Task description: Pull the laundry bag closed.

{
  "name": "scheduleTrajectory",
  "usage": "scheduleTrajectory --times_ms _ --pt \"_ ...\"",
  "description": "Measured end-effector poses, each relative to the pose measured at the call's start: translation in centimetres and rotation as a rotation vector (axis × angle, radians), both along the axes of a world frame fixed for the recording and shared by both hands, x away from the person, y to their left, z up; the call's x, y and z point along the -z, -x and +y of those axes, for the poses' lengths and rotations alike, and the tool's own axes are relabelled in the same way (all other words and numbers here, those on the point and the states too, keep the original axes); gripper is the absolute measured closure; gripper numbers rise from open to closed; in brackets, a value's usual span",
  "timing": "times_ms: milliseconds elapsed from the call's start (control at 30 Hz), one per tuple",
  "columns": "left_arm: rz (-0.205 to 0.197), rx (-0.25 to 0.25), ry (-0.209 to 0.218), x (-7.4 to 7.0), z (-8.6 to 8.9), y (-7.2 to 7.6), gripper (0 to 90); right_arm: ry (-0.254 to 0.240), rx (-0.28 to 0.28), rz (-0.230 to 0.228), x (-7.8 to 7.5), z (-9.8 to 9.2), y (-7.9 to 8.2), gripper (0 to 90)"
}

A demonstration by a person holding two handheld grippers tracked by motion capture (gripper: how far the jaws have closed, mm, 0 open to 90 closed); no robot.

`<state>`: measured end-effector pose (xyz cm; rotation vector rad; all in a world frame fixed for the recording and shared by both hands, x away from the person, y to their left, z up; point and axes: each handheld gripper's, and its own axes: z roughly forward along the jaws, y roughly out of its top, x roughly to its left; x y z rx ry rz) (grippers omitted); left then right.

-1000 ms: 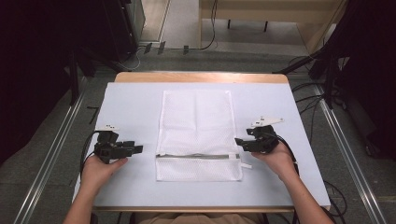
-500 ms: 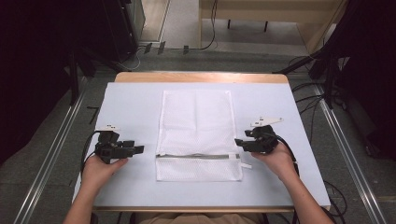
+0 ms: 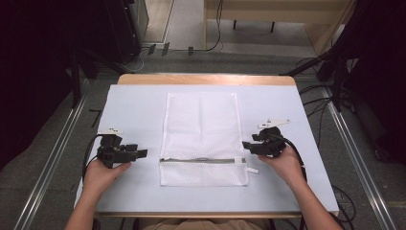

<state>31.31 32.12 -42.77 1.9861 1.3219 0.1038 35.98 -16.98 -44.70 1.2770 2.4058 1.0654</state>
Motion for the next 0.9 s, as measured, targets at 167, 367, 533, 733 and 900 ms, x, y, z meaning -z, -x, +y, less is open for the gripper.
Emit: scheduleTrajectory --times_ms 167,367,533,733,900 --pt "0.003 0.001 -0.001 0.02 -0.06 0.01 39.9 0.009 -0.016 -0.006 0.17 0.04 -0.01 46.3" --pt "0.002 0.002 -0.001 0.03 -0.03 0.0 39.8 0.011 -0.028 -0.008 0.19 0.16 0.06 46.4" --pt "-0.001 -0.005 -0.004 -0.03 -0.14 0.08 40.7 0.0 -0.017 0.016 0.18 0.15 -0.04 48.6" --pt "0.008 -0.009 0.007 -0.14 -0.22 0.14 39.3 -0.007 -0.031 0.014 -0.06 0.44 0.18 49.6" --pt "0.004 -0.007 0.012 -0.36 -0.25 0.4 38.7 -0.009 -0.046 0.005 -0.32 0.76 0.46 49.6"
